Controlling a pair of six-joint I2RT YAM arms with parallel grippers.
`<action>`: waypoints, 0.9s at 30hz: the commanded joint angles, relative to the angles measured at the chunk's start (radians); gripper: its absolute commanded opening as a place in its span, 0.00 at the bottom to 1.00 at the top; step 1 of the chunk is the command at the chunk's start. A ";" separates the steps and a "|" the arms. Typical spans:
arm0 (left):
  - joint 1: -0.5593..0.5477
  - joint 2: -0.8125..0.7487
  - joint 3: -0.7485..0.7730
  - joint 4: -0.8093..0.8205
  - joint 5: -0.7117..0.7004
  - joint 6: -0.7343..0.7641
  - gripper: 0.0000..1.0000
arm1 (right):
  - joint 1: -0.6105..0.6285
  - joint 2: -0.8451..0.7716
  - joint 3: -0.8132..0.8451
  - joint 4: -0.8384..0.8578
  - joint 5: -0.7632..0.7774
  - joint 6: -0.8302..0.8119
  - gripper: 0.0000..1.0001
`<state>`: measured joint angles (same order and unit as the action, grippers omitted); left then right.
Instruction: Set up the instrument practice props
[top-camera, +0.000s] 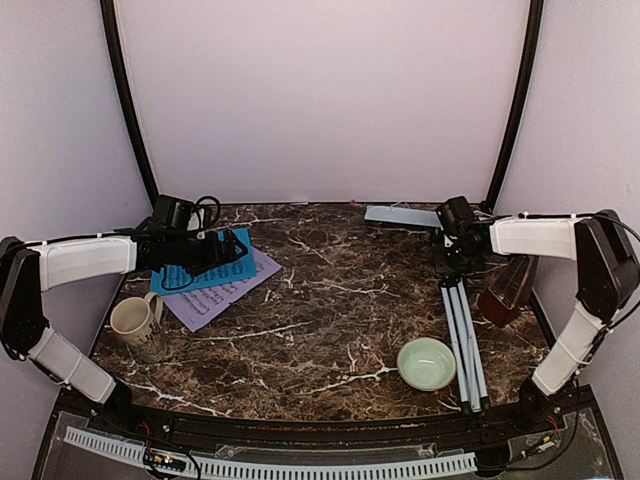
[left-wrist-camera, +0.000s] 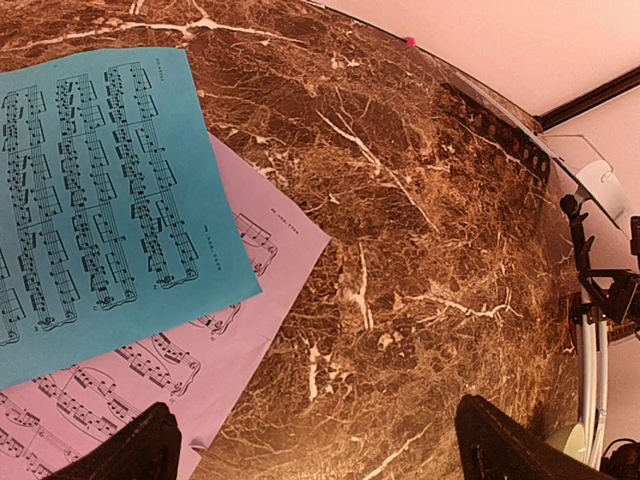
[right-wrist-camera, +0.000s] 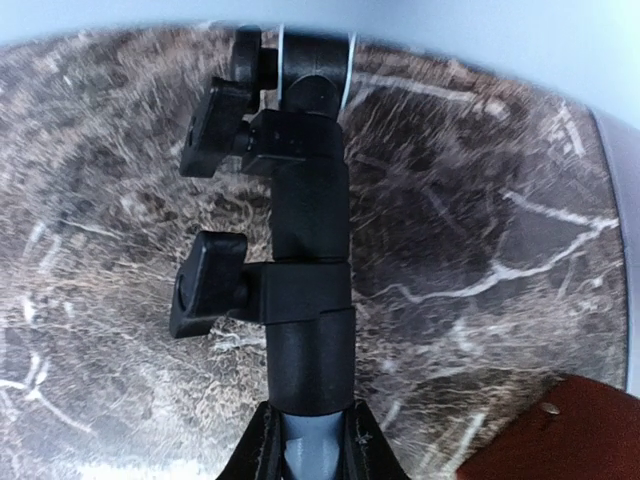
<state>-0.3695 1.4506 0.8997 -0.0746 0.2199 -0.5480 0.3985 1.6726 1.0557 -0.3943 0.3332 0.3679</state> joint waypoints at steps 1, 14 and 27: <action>-0.003 -0.054 -0.014 0.024 -0.005 0.020 0.99 | -0.001 -0.170 0.037 0.202 0.061 -0.011 0.00; -0.005 -0.098 -0.025 0.072 0.006 0.030 0.99 | 0.000 -0.320 0.075 0.362 0.100 -0.153 0.00; -0.005 -0.202 -0.043 0.155 0.046 0.074 0.99 | 0.000 -0.380 0.161 0.573 0.048 -0.275 0.00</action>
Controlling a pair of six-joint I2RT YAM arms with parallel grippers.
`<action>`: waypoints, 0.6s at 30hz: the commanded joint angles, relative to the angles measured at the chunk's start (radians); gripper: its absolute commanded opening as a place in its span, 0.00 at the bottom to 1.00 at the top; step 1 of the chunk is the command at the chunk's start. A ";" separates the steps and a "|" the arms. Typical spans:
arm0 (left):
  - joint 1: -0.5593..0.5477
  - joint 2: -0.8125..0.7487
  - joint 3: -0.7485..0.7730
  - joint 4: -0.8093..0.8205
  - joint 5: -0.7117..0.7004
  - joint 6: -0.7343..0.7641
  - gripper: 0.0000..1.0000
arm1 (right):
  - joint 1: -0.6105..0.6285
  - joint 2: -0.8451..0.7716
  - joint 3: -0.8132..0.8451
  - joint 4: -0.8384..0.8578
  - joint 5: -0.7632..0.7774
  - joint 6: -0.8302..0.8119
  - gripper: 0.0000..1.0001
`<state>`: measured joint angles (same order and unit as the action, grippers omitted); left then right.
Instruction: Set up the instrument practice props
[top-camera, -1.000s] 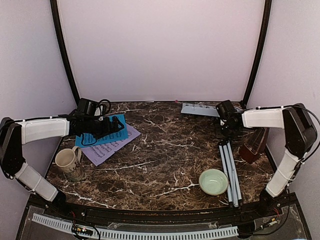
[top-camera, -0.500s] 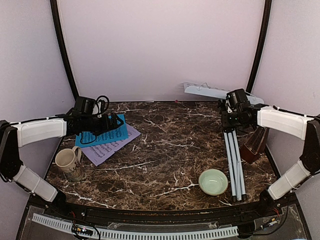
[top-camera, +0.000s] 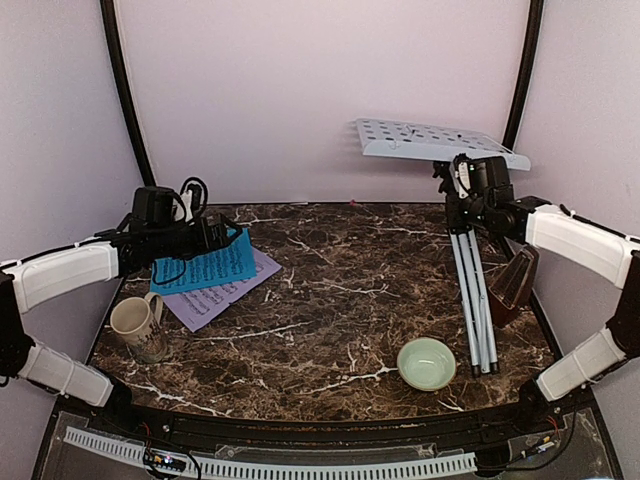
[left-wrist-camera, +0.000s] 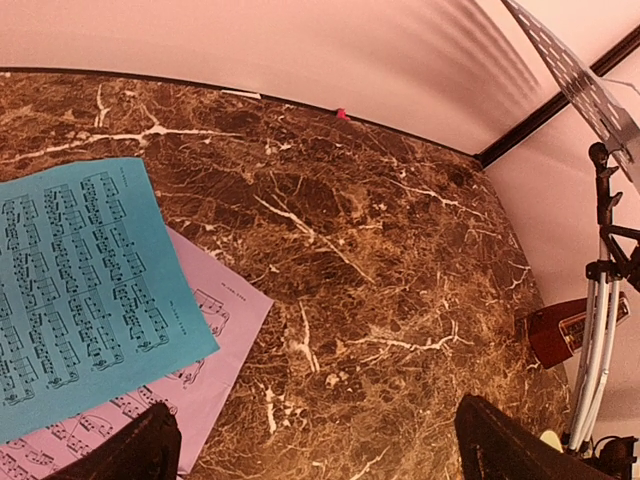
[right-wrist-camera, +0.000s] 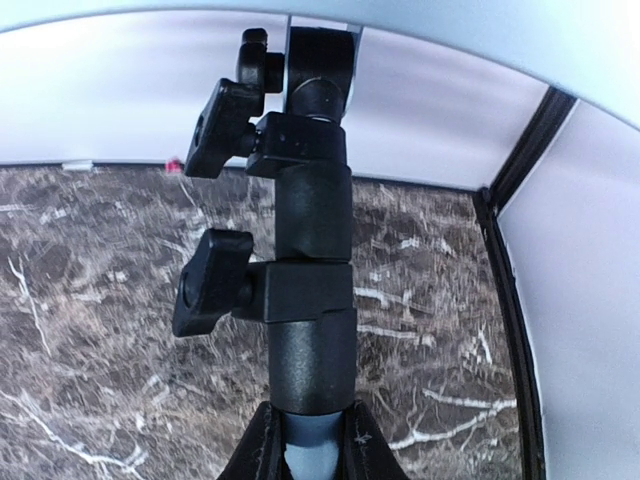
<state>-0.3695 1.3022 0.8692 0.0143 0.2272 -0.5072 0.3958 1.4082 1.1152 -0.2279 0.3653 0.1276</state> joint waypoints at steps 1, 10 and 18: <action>-0.005 -0.058 0.003 0.065 0.053 0.038 0.99 | 0.003 -0.120 0.093 0.427 0.000 -0.033 0.00; -0.005 -0.061 0.236 0.089 0.270 -0.030 0.97 | 0.011 -0.149 0.043 0.667 -0.173 -0.085 0.00; -0.005 0.002 0.421 0.262 0.390 -0.283 0.95 | 0.055 -0.122 0.071 0.772 -0.225 -0.132 0.00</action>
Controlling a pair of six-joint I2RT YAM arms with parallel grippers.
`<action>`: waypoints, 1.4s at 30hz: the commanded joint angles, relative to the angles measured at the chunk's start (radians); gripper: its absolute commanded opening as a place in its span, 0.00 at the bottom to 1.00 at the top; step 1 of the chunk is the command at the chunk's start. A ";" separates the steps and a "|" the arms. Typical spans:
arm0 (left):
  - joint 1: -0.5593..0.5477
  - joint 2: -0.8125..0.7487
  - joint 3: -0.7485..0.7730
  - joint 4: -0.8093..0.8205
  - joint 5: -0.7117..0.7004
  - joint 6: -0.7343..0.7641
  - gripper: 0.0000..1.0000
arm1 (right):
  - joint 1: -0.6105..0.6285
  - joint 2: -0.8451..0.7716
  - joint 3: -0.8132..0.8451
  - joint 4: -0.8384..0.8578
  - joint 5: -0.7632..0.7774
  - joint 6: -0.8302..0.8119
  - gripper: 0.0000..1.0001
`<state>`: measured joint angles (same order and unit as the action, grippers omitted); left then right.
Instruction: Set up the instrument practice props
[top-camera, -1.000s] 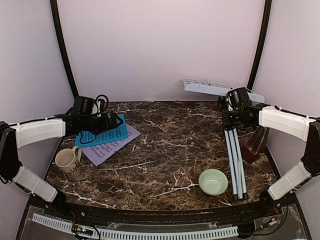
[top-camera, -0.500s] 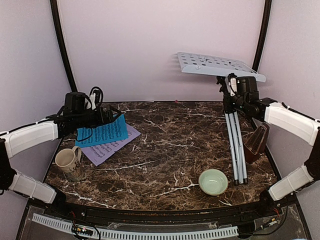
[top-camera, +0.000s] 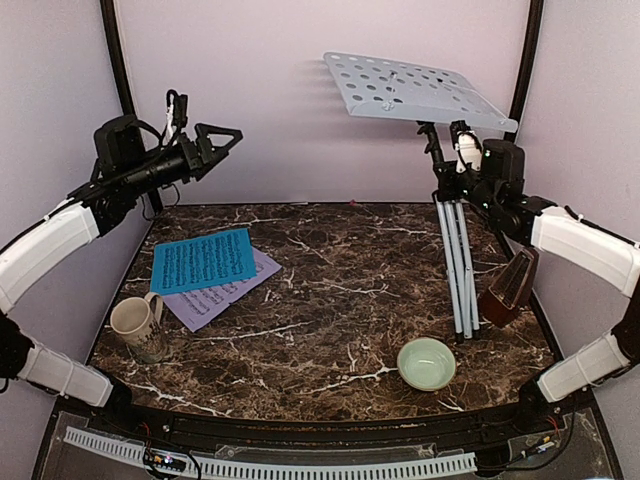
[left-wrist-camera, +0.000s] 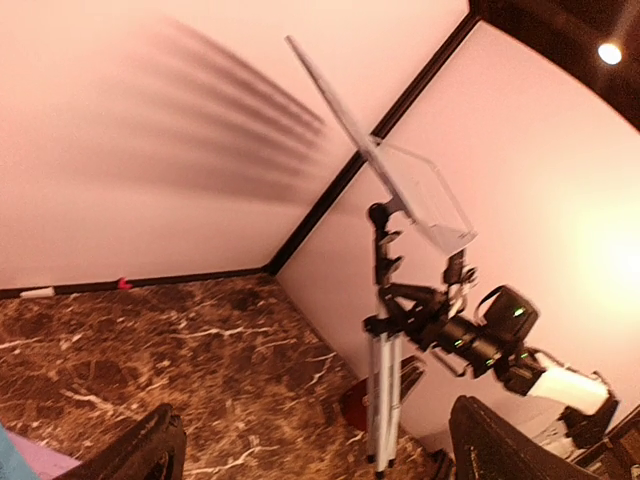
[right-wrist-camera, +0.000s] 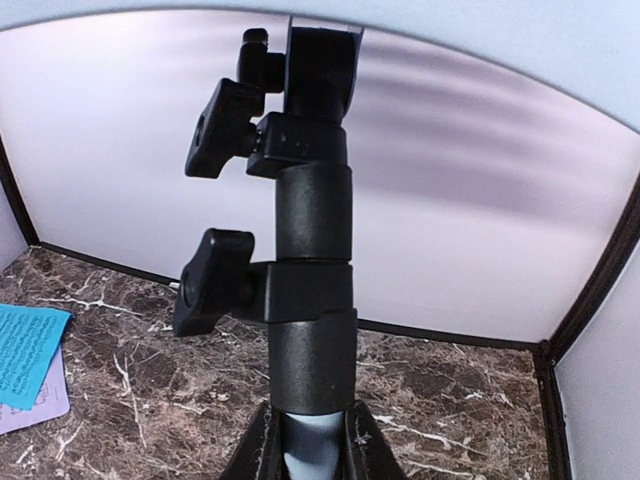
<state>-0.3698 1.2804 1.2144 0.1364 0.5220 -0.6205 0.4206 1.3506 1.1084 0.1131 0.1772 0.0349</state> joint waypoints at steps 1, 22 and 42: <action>-0.003 0.037 0.090 0.171 0.110 -0.215 0.95 | 0.038 -0.061 0.081 0.437 -0.041 -0.049 0.00; -0.166 0.282 0.398 0.101 0.077 -0.323 0.85 | 0.241 0.016 0.127 0.496 -0.006 -0.271 0.00; -0.110 -0.027 0.093 -0.031 -0.163 -0.284 0.83 | 0.267 -0.008 0.086 0.604 0.060 -0.297 0.00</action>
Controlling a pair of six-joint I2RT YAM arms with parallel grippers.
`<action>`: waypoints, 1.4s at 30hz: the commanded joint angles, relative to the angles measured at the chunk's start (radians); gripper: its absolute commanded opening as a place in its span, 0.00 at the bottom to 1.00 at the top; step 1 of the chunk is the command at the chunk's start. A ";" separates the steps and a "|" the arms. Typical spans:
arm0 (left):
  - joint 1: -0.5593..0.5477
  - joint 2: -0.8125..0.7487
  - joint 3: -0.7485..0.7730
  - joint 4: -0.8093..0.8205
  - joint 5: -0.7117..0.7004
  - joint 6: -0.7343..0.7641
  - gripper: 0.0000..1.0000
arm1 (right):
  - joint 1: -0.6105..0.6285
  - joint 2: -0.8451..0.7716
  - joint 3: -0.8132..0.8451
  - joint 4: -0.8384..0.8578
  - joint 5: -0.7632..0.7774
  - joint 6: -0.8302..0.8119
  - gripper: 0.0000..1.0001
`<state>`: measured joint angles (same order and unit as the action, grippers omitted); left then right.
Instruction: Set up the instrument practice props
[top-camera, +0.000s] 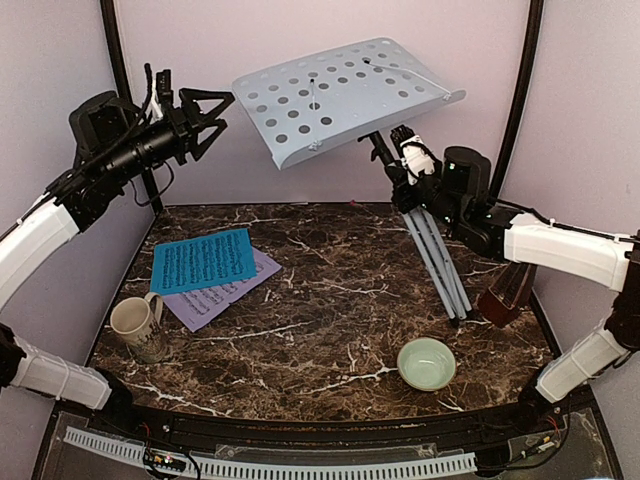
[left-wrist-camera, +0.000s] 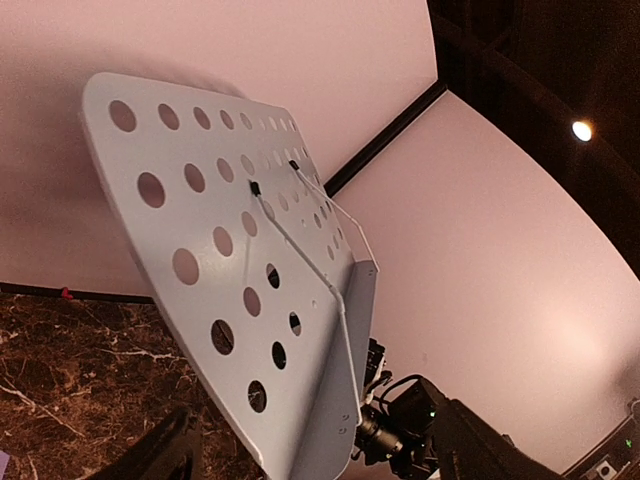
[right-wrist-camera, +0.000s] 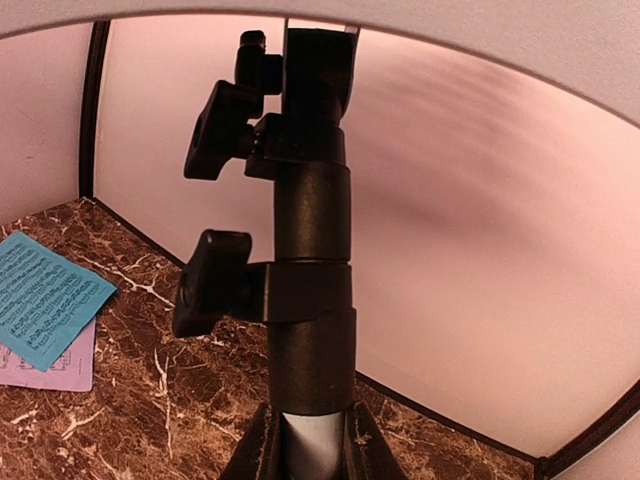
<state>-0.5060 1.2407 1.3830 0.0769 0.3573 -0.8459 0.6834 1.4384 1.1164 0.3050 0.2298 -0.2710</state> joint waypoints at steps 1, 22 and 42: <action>0.026 0.030 -0.076 0.057 0.033 -0.070 0.83 | 0.004 -0.099 0.076 0.414 0.001 0.013 0.00; -0.080 0.179 0.126 0.204 0.157 -0.063 0.57 | 0.065 -0.105 0.042 0.507 -0.055 0.059 0.00; -0.132 0.131 0.158 0.304 0.142 0.122 0.00 | 0.105 -0.023 0.011 0.619 -0.003 0.075 0.13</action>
<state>-0.6266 1.4376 1.5356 0.2733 0.4545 -0.7979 0.7830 1.4635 1.1042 0.5892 0.2371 -0.2276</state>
